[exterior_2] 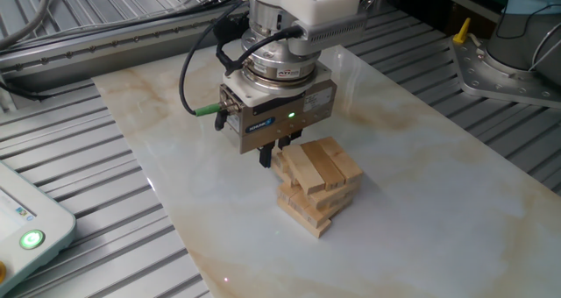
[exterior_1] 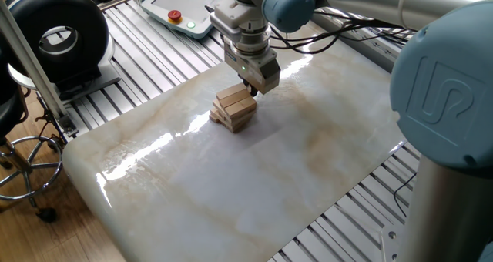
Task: Play Jenga
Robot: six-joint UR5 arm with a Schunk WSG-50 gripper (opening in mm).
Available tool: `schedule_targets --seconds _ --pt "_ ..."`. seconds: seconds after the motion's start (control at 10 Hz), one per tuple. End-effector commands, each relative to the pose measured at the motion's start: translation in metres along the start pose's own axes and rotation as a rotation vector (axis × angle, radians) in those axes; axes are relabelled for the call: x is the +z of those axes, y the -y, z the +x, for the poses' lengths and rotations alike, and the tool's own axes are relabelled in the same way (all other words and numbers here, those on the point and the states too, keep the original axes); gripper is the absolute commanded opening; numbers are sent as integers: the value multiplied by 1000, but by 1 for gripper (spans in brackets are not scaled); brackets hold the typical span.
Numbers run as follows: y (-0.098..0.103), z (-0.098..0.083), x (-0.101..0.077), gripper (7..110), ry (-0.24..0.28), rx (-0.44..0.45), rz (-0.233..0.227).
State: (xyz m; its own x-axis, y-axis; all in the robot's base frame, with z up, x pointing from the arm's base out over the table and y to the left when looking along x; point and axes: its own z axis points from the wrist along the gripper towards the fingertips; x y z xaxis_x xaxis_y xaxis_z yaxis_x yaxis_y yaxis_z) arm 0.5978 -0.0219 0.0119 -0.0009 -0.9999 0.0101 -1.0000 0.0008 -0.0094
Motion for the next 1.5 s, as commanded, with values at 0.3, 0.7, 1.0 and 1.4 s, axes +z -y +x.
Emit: schedule_targets --seconds 0.3,0.7,1.0,1.4 --pt "-2 -2 -6 7 8 17 -3" --pt "0 -1 -6 7 14 18 -1" --pt "0 -1 -4 7 21 20 -1" --pt "-1 3 -1 7 28 20 0"
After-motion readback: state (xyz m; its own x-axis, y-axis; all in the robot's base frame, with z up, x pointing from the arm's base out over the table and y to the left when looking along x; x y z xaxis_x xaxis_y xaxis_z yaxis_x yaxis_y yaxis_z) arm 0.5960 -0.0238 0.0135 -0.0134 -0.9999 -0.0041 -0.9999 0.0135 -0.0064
